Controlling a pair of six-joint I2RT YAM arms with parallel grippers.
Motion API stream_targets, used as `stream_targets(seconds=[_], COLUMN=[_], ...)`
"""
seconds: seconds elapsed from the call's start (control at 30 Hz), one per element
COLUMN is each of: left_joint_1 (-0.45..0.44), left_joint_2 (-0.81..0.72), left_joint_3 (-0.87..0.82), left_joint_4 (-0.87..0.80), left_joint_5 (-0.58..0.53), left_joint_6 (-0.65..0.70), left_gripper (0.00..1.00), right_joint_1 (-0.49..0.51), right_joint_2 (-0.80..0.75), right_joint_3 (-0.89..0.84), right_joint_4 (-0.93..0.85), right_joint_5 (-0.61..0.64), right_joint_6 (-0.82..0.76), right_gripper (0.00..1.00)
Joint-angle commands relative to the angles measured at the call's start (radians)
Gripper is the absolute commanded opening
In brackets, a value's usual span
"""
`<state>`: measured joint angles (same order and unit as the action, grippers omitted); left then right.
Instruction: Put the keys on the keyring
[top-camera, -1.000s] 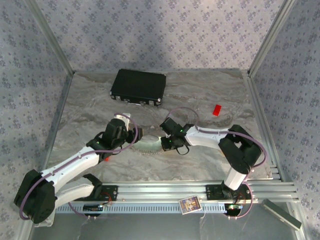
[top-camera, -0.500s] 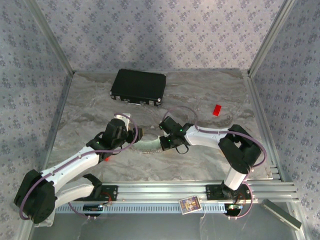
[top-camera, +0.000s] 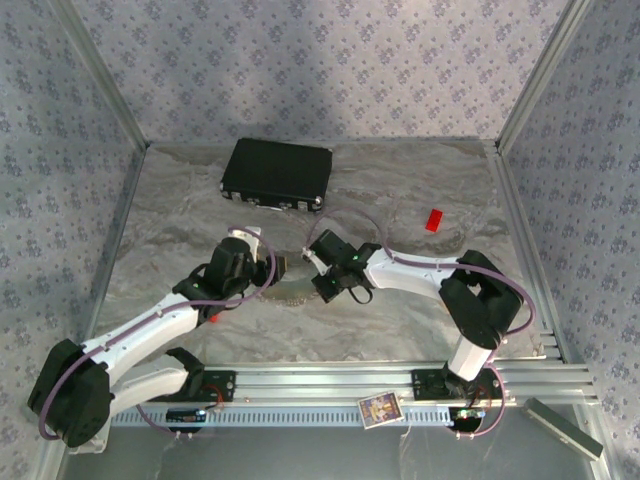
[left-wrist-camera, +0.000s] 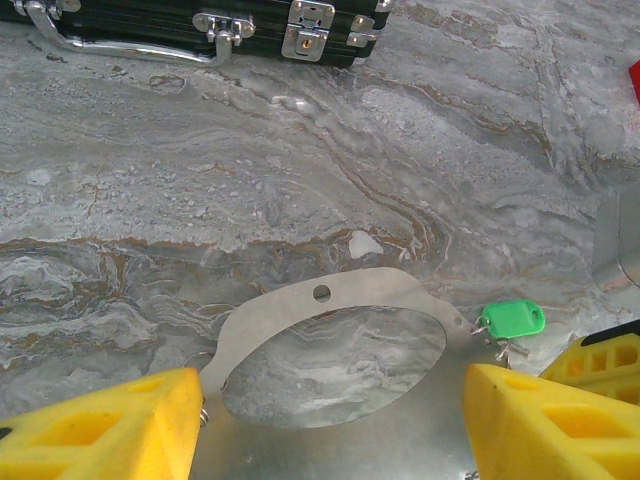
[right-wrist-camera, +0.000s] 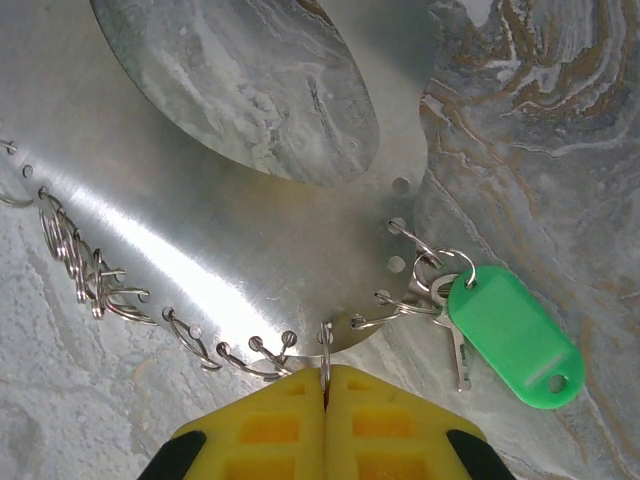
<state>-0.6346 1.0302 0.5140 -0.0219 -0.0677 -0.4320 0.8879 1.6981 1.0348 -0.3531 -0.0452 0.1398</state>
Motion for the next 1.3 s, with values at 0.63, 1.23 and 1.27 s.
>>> stream_targets(seconds=[0.63,1.23,1.27], left_joint_1=[0.007,0.009,0.009], left_joint_2=[-0.112,-0.157,-0.157], left_joint_3=[-0.054,-0.069,-0.069], left_joint_4=[-0.045,-0.067,-0.067], left_joint_5=[-0.235,-0.257,-0.257], left_joint_6=[-0.175,-0.183,-0.183], left_gripper=[0.66,0.66,0.66], right_joint_1=[-0.018,-0.024,-0.022], right_joint_2=[0.104,0.115,0.114], right_joint_3=[0.008,0.045,0.045], right_joint_4=[0.077,0.088,0.089], right_joint_5=[-0.119,-0.135,-0.139], right_joint_6=[-0.128,-0.116,-0.115], right_gripper=[0.01,0.18,0.18])
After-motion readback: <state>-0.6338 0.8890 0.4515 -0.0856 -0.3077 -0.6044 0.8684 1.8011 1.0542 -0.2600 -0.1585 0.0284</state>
